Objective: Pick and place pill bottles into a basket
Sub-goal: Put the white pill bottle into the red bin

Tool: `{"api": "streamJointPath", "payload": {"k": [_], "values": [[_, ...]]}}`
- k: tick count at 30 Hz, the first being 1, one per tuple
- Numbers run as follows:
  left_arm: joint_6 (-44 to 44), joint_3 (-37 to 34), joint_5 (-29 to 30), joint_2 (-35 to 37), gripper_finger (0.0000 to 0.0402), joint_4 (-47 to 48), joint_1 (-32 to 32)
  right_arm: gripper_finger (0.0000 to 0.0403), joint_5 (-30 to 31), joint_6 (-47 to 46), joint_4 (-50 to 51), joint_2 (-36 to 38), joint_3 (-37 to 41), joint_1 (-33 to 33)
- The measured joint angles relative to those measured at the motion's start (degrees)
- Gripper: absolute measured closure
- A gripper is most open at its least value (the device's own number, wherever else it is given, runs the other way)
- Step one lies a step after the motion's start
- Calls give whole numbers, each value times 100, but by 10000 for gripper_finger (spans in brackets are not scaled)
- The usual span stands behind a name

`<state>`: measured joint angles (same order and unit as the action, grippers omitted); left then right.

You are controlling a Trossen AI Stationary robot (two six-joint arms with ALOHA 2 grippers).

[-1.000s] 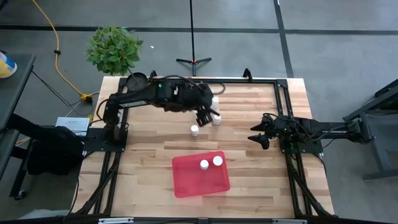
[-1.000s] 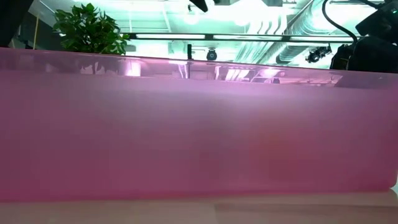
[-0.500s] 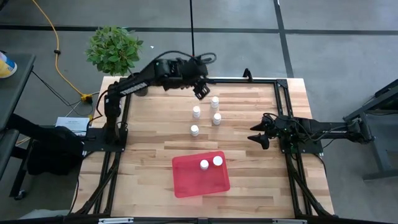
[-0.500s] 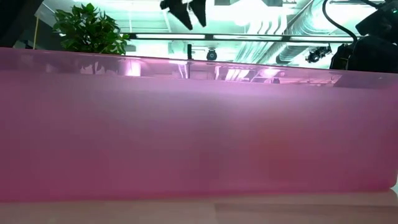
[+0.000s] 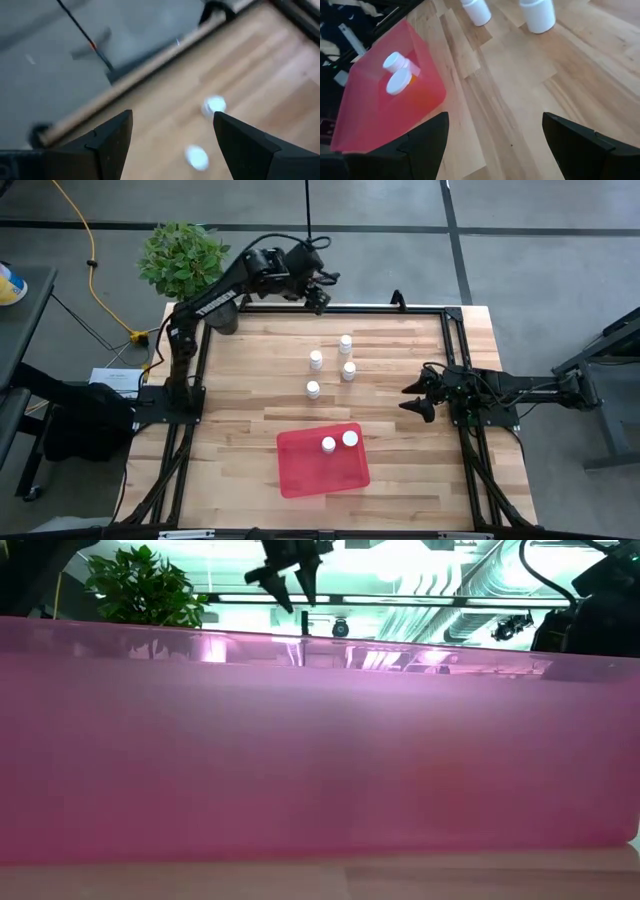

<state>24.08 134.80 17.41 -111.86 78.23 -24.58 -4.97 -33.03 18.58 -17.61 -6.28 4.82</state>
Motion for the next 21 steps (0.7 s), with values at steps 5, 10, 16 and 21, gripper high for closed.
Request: {"api": "streamJointPath", "payload": {"k": [5,10,16,21], "values": [[443,-2,-1228,-241,89,538,-241,91,-24,-1,-3,0,0,0],[615,-4,-1281,-573,89,1126,-247,91,108,-144,-106,2,0,0],[495,-2,-1432,-959,89,1154,-165,91,381,-167,-227,-2,0,0],[344,0,-1704,-1279,89,1172,-70,91,562,-265,-301,-2,0,0]]}}
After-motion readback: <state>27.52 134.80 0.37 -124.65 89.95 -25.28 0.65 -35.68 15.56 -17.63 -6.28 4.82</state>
